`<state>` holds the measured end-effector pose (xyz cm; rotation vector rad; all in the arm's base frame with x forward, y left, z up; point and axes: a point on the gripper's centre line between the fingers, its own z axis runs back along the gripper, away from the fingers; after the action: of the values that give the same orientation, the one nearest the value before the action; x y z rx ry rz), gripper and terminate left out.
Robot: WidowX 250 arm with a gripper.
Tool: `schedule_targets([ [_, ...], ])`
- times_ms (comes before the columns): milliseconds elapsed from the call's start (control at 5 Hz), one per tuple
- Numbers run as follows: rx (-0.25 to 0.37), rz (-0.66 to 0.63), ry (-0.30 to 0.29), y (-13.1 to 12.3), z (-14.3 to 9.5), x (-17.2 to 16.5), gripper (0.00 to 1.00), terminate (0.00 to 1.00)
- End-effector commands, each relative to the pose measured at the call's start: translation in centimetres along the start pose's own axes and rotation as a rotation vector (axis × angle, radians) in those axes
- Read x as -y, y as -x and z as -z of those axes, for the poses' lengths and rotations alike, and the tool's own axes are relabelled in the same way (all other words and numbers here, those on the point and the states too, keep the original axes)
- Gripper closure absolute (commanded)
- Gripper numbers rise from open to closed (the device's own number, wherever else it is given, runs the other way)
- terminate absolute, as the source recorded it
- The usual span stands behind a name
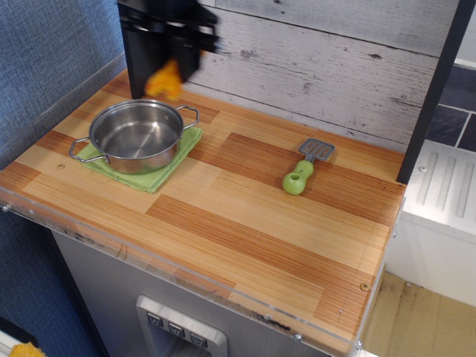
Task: Move fish to bowl
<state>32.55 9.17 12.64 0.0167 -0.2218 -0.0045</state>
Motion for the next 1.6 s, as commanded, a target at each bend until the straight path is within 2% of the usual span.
schedule_targets([
  [0,0.011,-0.04,-0.059,2.6,-0.9,-3.8,1.0,0.0],
  [600,-0.099,-0.048,-0.088,3.6,4.1,-4.0,1.0,0.0],
  [1000,-0.159,-0.062,-0.094,2.8,7.5,-4.5,1.0,0.0],
  [1400,-0.192,-0.063,-0.099,2.6,8.9,-4.7,1.0,0.0],
])
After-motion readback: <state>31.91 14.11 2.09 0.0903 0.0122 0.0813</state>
